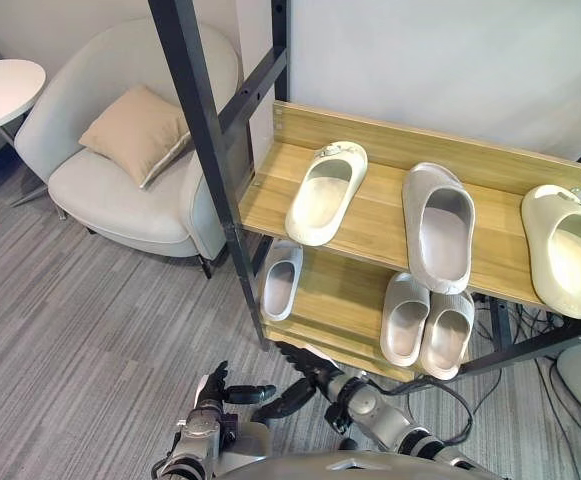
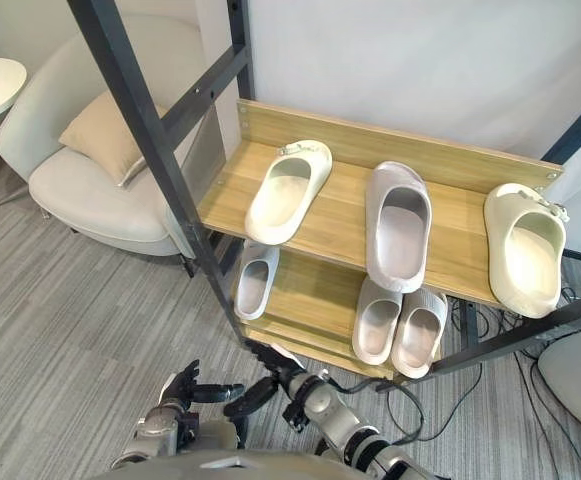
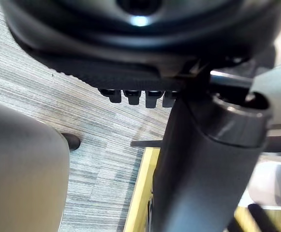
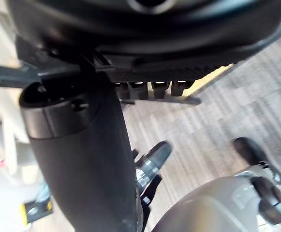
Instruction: Organize the slippers on the shoe rack
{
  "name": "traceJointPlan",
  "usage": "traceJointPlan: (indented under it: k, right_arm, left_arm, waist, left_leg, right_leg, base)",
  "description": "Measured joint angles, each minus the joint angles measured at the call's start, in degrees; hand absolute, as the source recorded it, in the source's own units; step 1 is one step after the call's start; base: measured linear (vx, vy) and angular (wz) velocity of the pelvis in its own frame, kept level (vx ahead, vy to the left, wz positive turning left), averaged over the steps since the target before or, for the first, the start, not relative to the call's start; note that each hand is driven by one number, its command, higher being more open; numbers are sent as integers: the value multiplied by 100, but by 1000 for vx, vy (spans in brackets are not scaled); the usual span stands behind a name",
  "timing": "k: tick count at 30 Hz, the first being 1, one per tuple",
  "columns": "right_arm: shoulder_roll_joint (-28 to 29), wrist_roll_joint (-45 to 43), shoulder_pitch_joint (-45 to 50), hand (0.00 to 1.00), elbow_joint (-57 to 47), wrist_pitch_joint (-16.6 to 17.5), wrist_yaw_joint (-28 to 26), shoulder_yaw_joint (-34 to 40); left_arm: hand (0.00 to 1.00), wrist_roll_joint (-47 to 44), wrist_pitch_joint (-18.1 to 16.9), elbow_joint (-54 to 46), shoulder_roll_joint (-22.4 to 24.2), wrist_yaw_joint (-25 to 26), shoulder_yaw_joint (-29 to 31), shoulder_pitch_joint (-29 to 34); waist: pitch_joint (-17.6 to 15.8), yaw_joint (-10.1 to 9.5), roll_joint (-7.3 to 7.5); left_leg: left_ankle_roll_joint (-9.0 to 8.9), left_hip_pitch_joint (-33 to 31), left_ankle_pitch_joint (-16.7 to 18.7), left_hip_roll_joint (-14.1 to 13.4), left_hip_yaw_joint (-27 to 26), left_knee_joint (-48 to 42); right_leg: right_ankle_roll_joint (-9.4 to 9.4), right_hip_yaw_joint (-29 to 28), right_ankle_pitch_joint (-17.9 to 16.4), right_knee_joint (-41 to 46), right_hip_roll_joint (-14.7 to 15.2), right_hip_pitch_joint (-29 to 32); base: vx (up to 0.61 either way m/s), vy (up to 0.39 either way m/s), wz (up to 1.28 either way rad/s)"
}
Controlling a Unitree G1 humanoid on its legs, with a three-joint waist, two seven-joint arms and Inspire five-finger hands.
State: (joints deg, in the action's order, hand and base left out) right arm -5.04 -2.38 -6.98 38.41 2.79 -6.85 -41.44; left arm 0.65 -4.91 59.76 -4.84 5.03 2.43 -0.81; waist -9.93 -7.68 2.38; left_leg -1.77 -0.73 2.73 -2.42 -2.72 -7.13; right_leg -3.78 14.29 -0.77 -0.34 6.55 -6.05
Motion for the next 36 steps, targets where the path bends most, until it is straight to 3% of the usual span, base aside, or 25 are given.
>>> traceJointPlan:
  k: [7, 8, 11, 15, 26, 29, 36]
  right_arm:
    - [-826, -1450, 213, 100, -3056, 159, -492, -285]
    - [-828, -1461, 213, 100, -3063, 163, -492, -285]
    - [-891, -1913, 212, 100, -4250, 436, -534, -117]
    - [-871, -2045, 213, 100, -5032, 780, -432, 268]
    - [-445, -1970, 393, 100, -5874, 1250, 539, 1775]
    - [-268, -1720, 396, 100, -6079, 1423, 869, 2200]
    - [-96, -938, 421, 100, -6282, 1581, 1498, 2973]
  left_arm:
    - [100, 64, -19, 49, -35, 96, -135, -23]
    - [100, 64, -20, 49, -35, 96, -137, -23]
    - [100, 118, -87, 81, -34, 114, -278, -25]
    - [100, 118, -125, 143, -41, 134, -387, -25]
    - [100, 112, -132, 225, 21, 205, -610, 43]
    - [100, 112, -131, 191, 26, 211, -612, 113]
    - [100, 115, -132, 109, 36, 205, -633, 191]
  waist:
    - [-39, 50, -31]
    - [-39, 50, -31]
    - [-71, 136, -92]
    - [-74, 208, -148]
    - [46, 405, -371]
    - [67, 506, -404]
    - [83, 539, -426]
  left_leg:
    - [-2, 55, 1, -37, -209, 17]
    - [-2, 55, 2, -37, -210, 17]
    - [-18, 102, 15, -75, -309, 12]
    - [-64, 172, 63, -131, -435, -17]
    - [-69, 201, 67, -139, -458, -13]
    - [-68, 215, 67, -139, -462, -8]
    - [-66, 368, 64, -136, -480, 89]
  right_leg:
    - [-38, -237, 99, -22, -12, 70]
    - [-38, -238, 99, -22, -12, 71]
    - [-28, -349, 112, 20, -27, 94]
    - [-26, -480, 110, 66, -58, 100]
    - [-23, -508, 109, 74, -68, 93]
    - [-23, -515, 109, 75, -67, 84]
    - [-23, -541, 107, 53, -71, -28]
  base:
    - [-31, 21, -16]
    - [-1, 4, -9]
    - [-1, 6, -17]
    - [-14, 8, -16]
    - [-1, 1, -1]
    - [-3, 2, -1]
    - [-1, 1, -1]
